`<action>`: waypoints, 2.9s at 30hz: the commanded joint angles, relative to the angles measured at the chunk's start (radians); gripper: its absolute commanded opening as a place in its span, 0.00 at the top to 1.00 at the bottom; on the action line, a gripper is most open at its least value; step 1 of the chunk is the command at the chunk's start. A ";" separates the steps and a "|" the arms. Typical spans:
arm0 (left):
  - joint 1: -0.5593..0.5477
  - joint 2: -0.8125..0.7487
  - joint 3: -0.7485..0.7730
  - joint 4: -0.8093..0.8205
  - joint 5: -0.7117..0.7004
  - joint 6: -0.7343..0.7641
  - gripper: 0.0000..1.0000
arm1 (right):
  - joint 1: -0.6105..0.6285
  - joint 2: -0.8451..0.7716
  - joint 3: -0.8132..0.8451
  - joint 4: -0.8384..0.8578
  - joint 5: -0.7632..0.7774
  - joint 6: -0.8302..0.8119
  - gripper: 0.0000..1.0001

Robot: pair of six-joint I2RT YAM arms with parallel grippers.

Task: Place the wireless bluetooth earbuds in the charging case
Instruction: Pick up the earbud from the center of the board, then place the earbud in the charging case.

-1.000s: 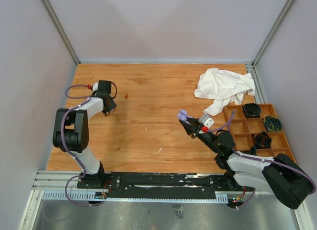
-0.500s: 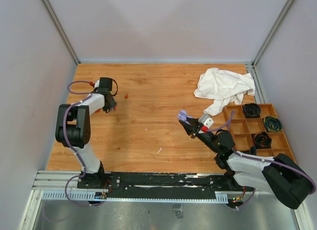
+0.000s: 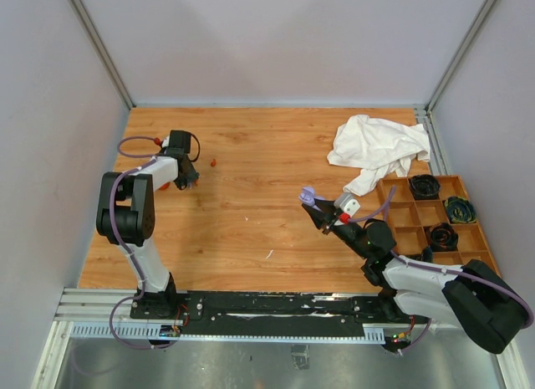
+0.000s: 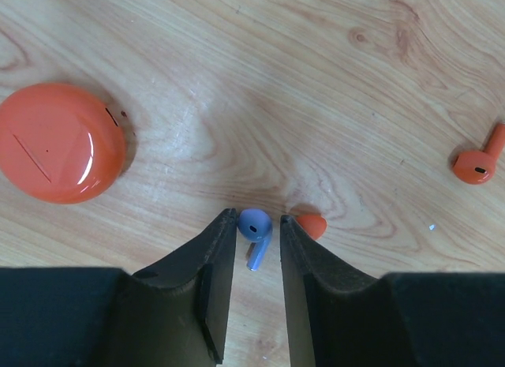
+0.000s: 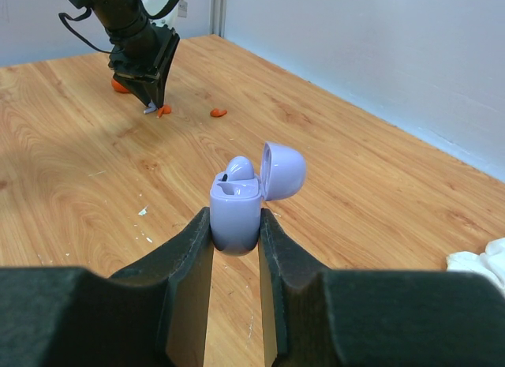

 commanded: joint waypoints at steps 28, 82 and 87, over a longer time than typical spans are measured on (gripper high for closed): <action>-0.136 -0.332 -0.197 0.069 0.197 -0.074 0.78 | 0.013 -0.001 0.048 0.002 -0.067 0.009 0.88; -1.009 -0.603 -0.487 1.204 -0.264 -0.100 0.78 | 0.019 0.165 0.166 0.268 -0.059 0.083 0.90; -1.026 -0.557 -0.488 1.256 -0.306 -0.079 0.78 | 0.020 0.153 0.166 0.269 -0.061 0.096 0.90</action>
